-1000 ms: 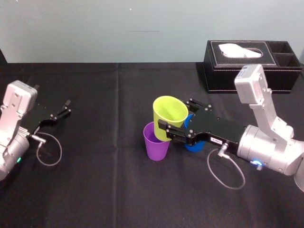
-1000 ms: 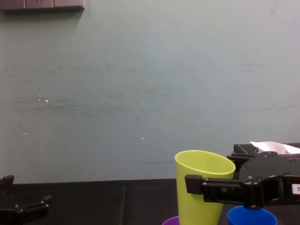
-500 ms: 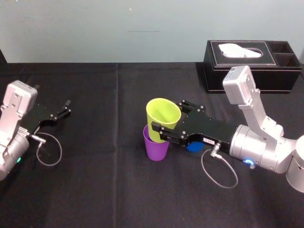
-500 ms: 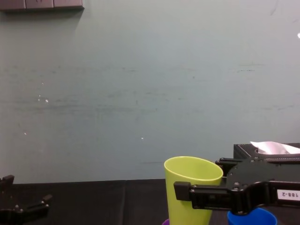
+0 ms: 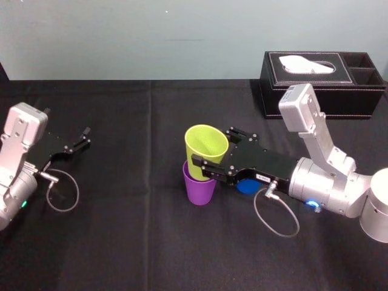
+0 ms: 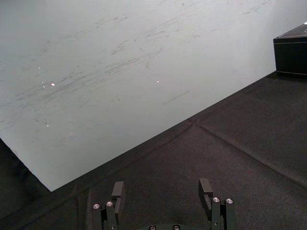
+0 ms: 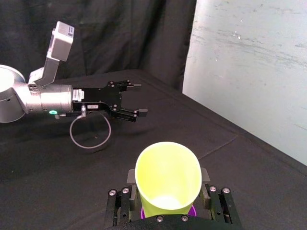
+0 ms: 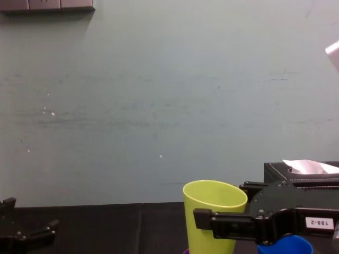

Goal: Stack the three plastic cups sequentially using one hand.

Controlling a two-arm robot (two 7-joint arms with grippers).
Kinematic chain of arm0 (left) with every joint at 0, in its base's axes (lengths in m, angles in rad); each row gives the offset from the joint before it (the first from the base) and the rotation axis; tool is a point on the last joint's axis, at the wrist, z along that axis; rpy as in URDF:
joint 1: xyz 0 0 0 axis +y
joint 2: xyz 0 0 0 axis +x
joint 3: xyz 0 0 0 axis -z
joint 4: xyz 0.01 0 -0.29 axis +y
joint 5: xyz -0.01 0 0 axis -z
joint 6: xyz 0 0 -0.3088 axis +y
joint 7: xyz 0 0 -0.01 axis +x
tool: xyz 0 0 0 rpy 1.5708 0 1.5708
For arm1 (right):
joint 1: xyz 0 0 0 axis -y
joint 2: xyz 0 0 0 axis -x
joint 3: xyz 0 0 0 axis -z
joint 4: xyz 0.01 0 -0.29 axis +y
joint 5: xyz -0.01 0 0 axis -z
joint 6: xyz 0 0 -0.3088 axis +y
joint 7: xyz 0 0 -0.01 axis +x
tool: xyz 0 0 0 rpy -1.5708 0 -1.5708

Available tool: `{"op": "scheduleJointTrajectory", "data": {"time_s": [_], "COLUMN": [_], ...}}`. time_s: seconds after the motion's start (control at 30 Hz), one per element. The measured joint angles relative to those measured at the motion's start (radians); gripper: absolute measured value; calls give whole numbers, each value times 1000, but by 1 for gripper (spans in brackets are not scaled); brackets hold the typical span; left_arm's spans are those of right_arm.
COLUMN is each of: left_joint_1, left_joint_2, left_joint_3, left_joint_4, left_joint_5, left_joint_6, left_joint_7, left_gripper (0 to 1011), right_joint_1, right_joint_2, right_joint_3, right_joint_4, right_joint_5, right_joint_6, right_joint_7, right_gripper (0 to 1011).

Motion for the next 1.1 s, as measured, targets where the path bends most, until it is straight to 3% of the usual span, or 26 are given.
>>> {"op": "scheduleJointTrajectory", "data": {"time_s": [1.1], "left_joint_1": [0], "left_joint_2": [0], "left_joint_3": [0], "left_joint_4": [0], "left_joint_5": [0], "left_joint_6": [0], "left_joint_7": [0], "left_gripper": [1011], "right_joint_1": [7], "right_joint_2": [-20], "right_joint_3": [-25], "right_joint_4": [46], "right_joint_5": [-42], "right_joint_6": [-9], "right_joint_7": [-5], "right_gripper": [739]}}
